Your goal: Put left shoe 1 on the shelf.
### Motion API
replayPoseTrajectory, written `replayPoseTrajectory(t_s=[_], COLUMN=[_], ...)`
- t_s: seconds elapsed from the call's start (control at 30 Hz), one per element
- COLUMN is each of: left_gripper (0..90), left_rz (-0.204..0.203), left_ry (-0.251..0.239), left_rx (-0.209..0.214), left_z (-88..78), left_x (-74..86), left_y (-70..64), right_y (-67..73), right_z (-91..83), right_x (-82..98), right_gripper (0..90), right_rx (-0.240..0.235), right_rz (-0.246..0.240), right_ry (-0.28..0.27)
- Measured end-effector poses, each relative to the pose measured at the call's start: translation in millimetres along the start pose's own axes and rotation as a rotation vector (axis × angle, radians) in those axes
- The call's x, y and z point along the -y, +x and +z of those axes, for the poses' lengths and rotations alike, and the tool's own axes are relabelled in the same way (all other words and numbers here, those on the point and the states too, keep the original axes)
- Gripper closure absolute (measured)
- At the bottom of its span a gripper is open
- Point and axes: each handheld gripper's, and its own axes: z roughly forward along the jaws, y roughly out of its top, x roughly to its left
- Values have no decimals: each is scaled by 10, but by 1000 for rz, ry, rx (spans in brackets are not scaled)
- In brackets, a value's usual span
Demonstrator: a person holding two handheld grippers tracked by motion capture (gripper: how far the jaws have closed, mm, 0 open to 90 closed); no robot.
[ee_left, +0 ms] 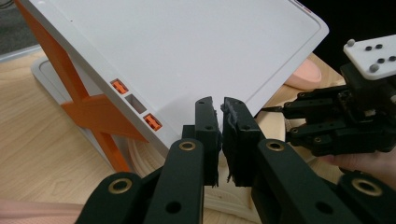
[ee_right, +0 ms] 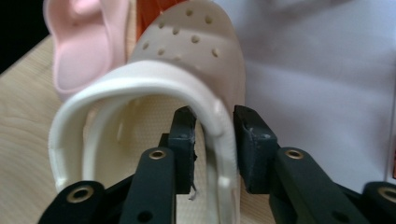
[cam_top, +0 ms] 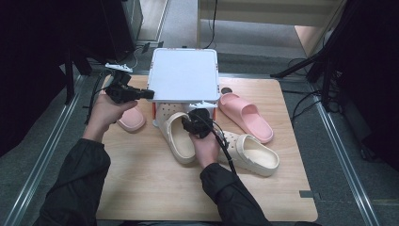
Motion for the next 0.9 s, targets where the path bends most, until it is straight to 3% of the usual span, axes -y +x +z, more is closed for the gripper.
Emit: replayPoseTrajectory(t_s=[0.2, 0.23, 0.47, 0.53, 0.73, 0.9], left_gripper=[843, 842, 843, 842, 843, 842], left_rz=[1, 2, 1, 2, 1, -1], left_ry=[1, 0, -1, -1, -1, -3], left_rx=[-5, -4, -6, -7, -8, -8], left_z=[-1, 1, 1, 2, 3, 3], left_x=[-1, -1, 1, 1, 2, 3], left_y=[-6, -6, -9, -10, -12, -13], right_y=[-4, 2, 11, 58, 115, 175], right_z=[-156, -247, -453, -559, -715, -780], right_x=[-24, -8, 77, 158, 351, 507], right_gripper=[640, 676, 836, 900, 900, 900], right_rx=[-25, -36, -118, -143, -203, -207], right_rz=[-37, -36, -35, -83, -105, -151], right_ry=[-7, -7, -2, 0, -5, 11])
